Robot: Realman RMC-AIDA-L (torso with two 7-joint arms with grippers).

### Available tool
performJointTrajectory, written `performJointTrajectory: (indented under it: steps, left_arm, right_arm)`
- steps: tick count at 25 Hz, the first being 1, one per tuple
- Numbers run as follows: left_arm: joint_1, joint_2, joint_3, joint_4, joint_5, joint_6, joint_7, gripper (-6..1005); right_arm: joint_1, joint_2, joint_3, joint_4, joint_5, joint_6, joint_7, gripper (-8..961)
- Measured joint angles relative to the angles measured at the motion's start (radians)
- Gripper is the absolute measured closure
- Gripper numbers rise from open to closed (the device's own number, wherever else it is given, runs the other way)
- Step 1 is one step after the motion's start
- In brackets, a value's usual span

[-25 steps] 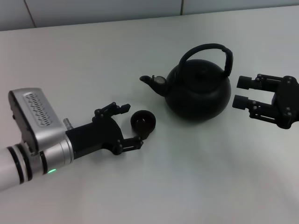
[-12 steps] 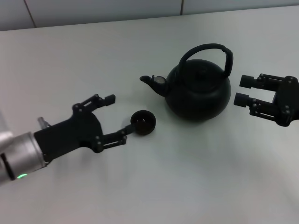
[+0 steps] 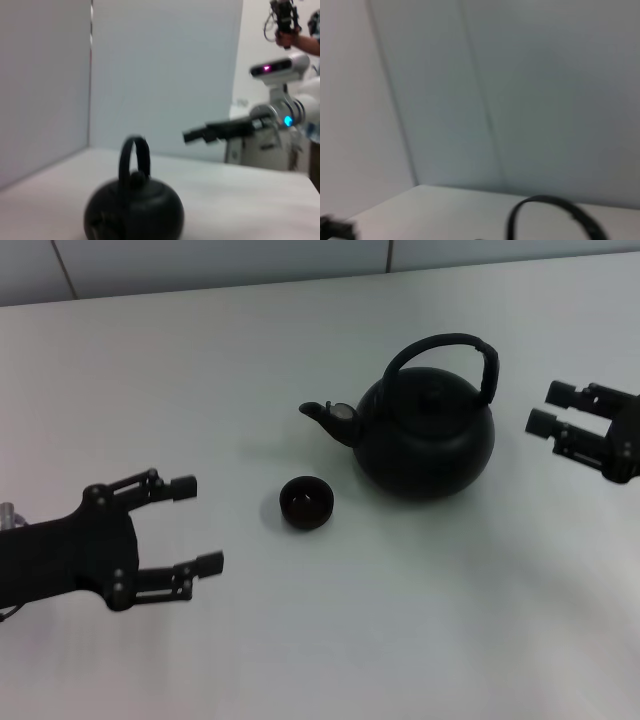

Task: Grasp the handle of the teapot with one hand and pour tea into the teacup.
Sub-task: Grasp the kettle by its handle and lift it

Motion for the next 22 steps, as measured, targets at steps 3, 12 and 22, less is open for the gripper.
performJointTrajectory:
  steps: [3, 12, 22]
  left_arm:
    - [-0.005, -0.001, -0.073, 0.047, 0.146, 0.014, -0.097, 129]
    - [-0.004, -0.010, -0.115, 0.071, 0.193, 0.029, -0.130, 129]
    - [-0.008, -0.015, -0.136, 0.071, 0.196, 0.021, -0.133, 128]
  right_arm:
    - [0.007, 0.000, 0.050, 0.031, 0.001, 0.051, -0.023, 395]
    - [0.043, 0.001, 0.092, 0.144, 0.007, 0.209, -0.107, 396]
    - [0.094, 0.000, 0.080, 0.225, 0.022, 0.276, -0.137, 396]
